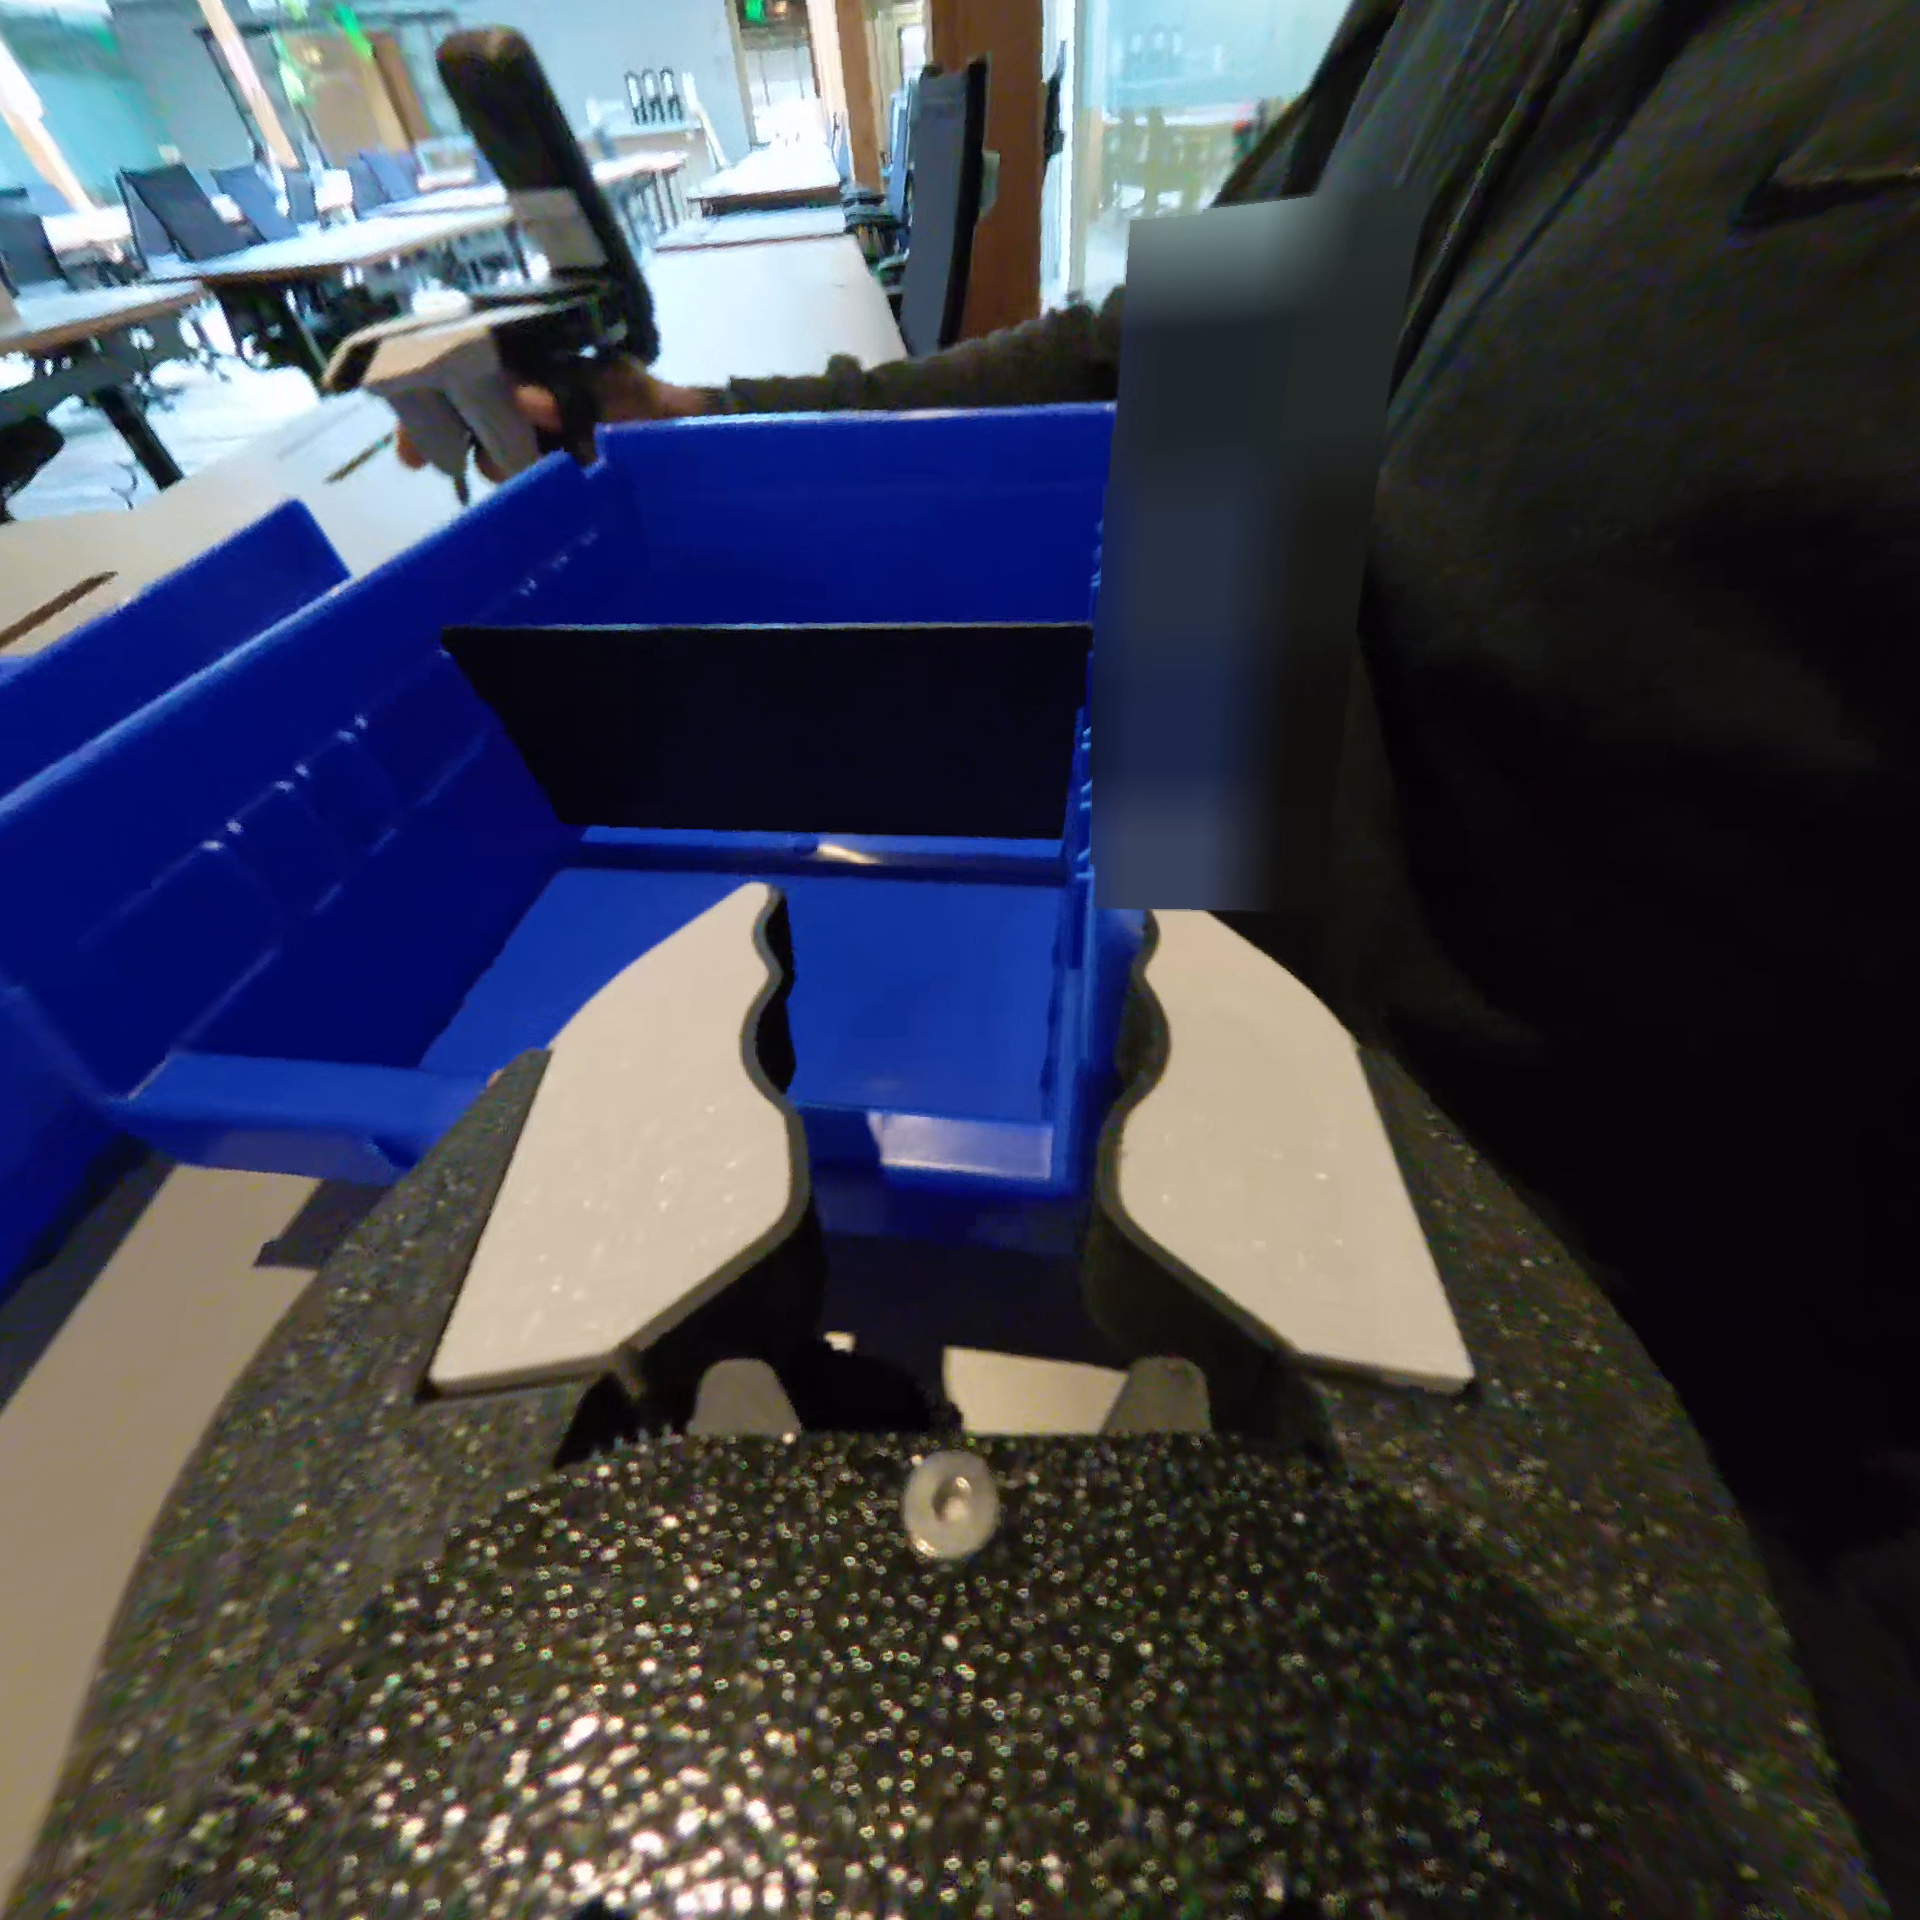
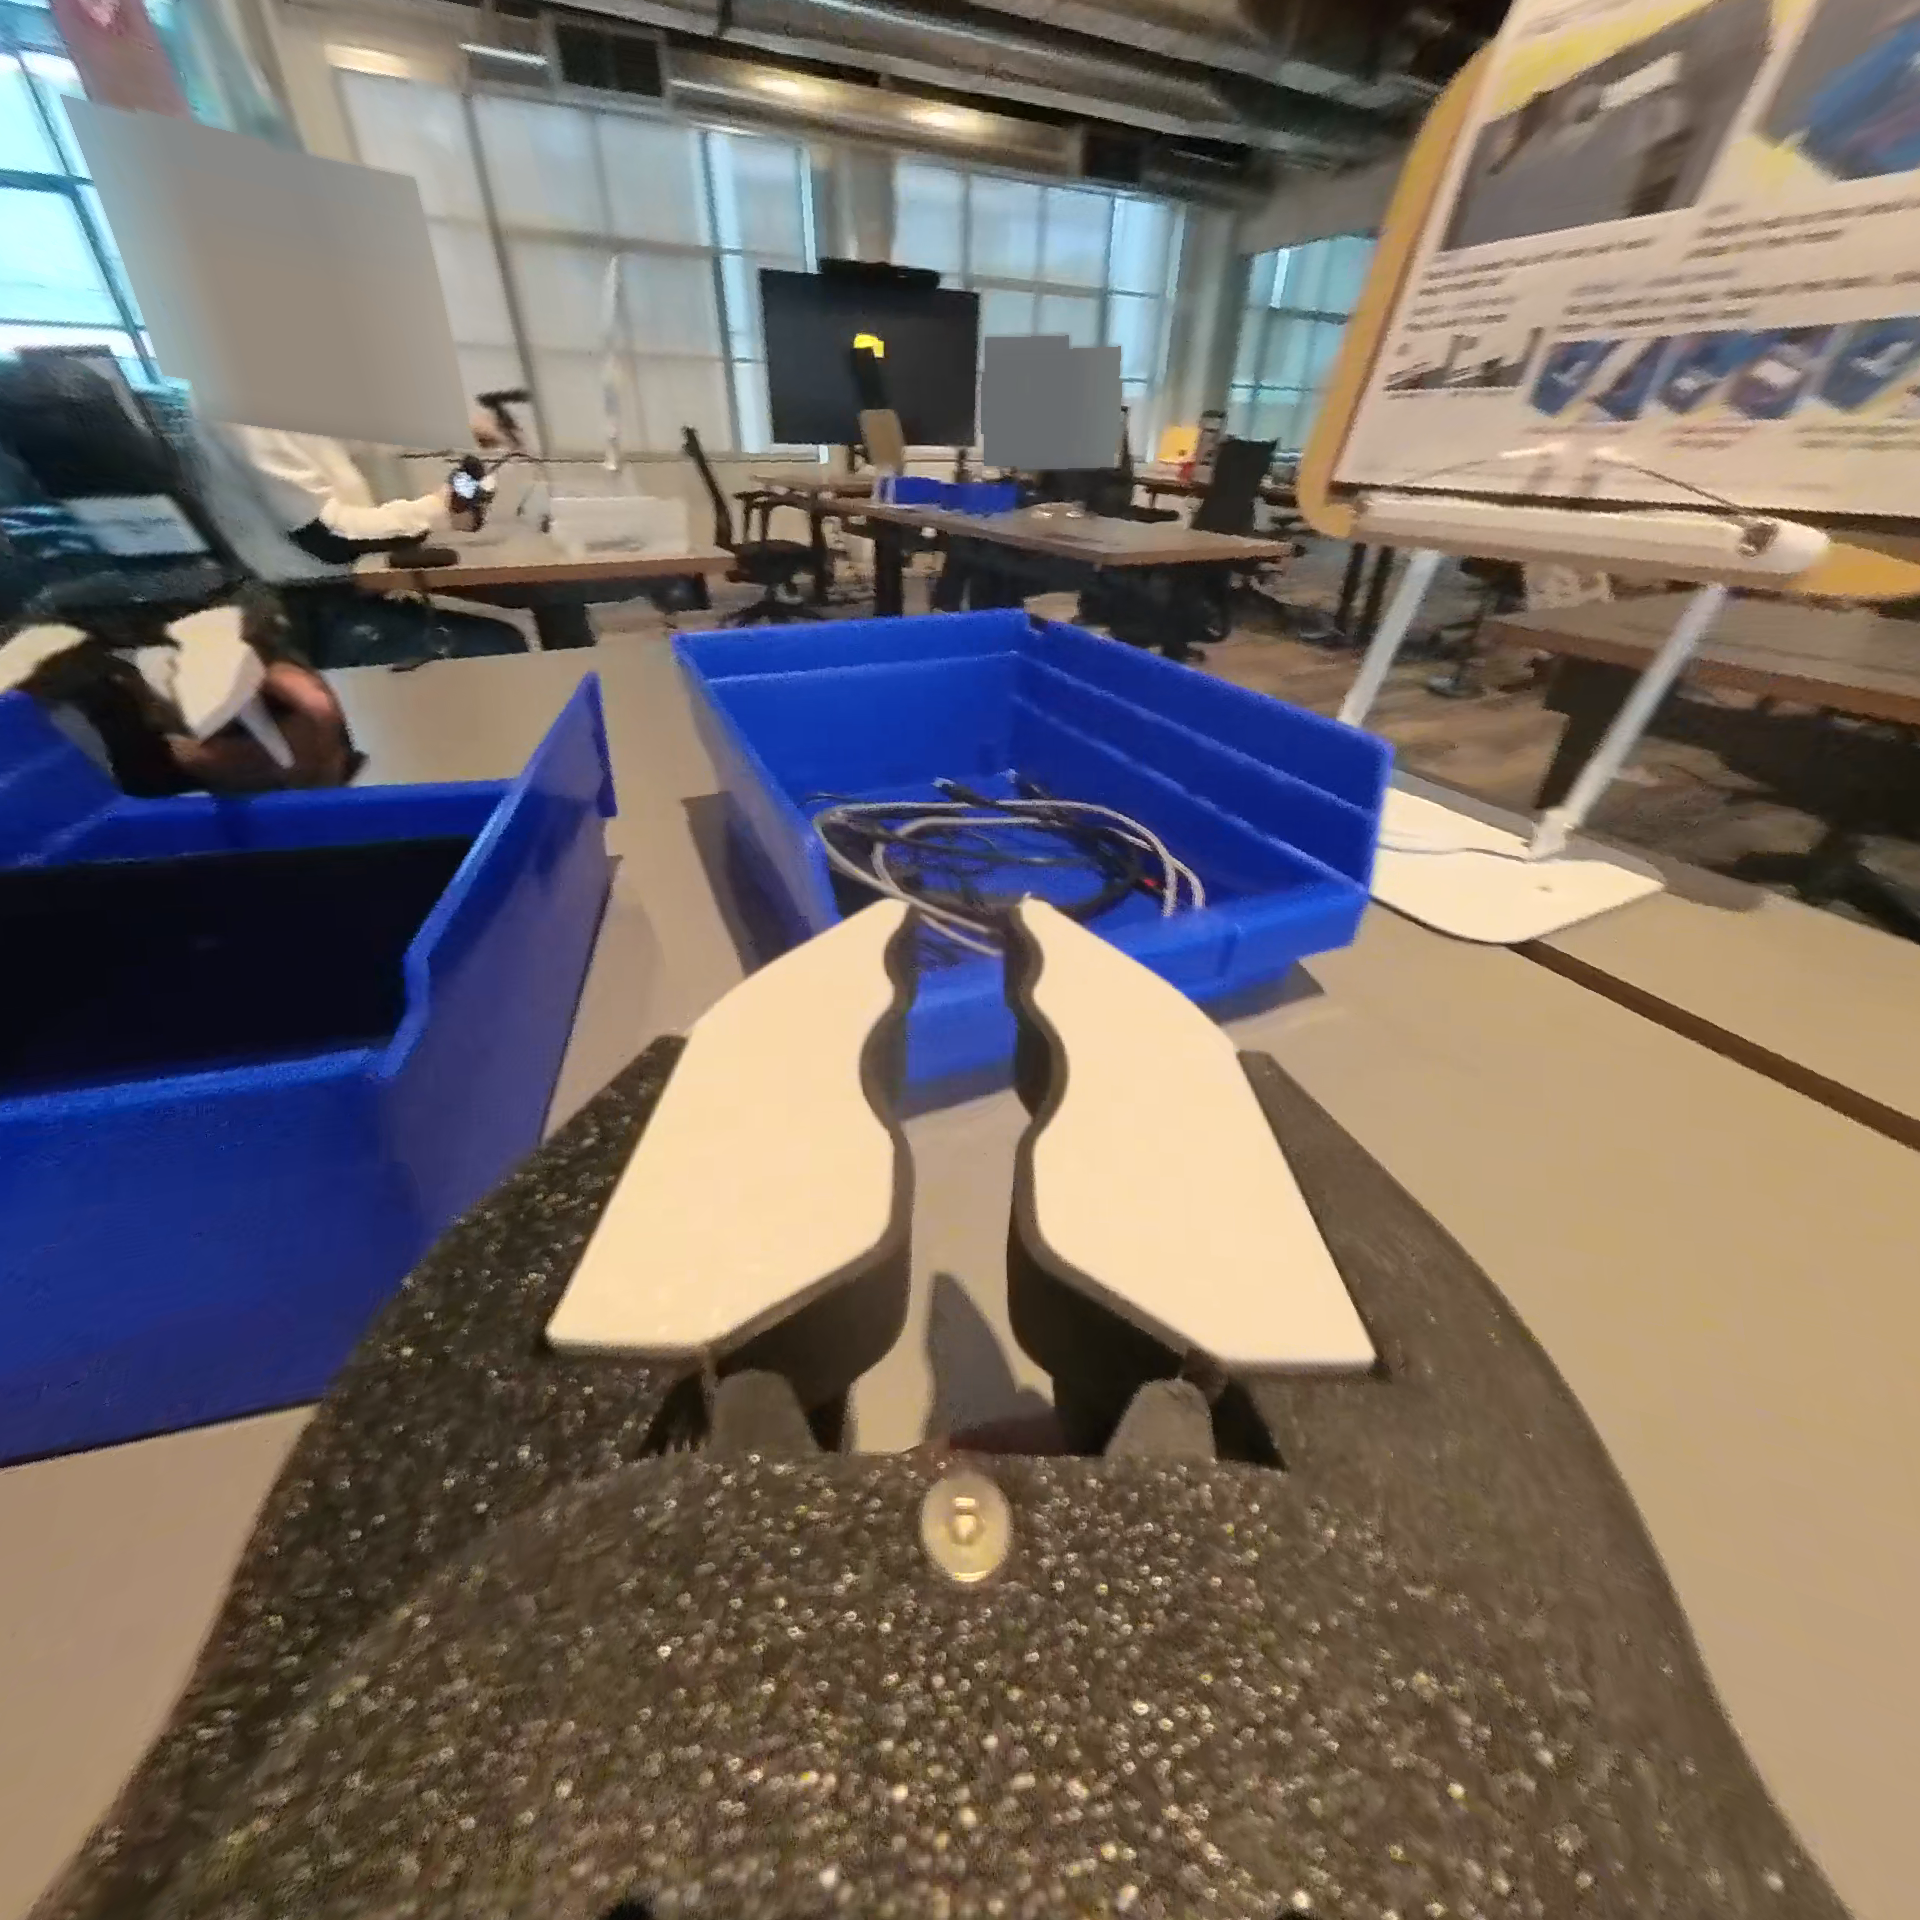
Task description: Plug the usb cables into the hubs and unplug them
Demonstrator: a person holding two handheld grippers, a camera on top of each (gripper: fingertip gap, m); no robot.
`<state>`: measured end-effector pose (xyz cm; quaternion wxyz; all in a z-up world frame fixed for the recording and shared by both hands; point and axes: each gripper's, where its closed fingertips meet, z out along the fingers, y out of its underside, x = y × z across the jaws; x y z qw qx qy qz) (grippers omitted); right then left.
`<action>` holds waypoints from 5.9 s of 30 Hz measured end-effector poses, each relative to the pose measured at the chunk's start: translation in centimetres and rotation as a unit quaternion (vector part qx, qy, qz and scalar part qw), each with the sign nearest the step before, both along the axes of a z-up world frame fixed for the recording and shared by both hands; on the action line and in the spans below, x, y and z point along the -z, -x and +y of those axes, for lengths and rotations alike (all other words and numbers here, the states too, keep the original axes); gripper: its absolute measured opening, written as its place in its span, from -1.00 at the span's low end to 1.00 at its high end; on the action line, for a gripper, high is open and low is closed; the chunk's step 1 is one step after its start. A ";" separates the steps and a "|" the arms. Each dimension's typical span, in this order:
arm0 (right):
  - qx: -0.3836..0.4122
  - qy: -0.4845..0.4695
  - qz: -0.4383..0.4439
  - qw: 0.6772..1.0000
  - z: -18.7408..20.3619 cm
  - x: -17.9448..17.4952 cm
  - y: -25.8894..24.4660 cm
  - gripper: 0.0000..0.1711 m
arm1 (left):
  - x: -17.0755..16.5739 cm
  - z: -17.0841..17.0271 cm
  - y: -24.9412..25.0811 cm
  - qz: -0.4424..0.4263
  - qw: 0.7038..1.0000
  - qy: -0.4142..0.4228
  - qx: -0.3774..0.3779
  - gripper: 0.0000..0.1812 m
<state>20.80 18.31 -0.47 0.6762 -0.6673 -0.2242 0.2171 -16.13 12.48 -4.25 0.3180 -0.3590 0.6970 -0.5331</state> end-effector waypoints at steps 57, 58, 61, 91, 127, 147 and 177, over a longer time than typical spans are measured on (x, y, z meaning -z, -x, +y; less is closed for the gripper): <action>0.131 0.049 -0.194 0.971 -2.0 4.4 0.6 -0.86 | -0.7 34.3 2.2 0.169 0.758 0.085 -0.624 -0.93; 0.131 0.049 -0.194 0.971 -2.0 4.4 0.7 -0.86 | -0.7 34.6 3.3 0.172 0.752 0.080 -0.632 -0.93; 0.131 0.050 -0.197 0.970 -2.1 4.5 0.8 -0.86 | -1.0 35.8 6.5 0.169 0.728 0.035 -0.663 -0.93; 0.139 0.050 -0.199 0.969 -2.7 4.4 0.6 -0.86 | -1.2 22.0 -5.1 0.240 0.843 -0.170 -0.449 -1.00; 0.138 0.051 -0.203 0.968 -2.9 4.7 1.2 -0.86 | -3.1 24.3 0.7 0.072 0.696 -0.045 -0.713 -0.45; 0.140 0.049 -0.212 0.966 -3.1 4.8 1.2 -0.86 | 0.1 26.6 9.4 0.101 0.632 -0.041 -0.767 -0.96; 0.168 0.229 -0.023 0.959 -8.6 3.2 3.0 -0.60 | -5.9 23.8 9.2 -0.034 0.643 -0.163 -0.747 -0.74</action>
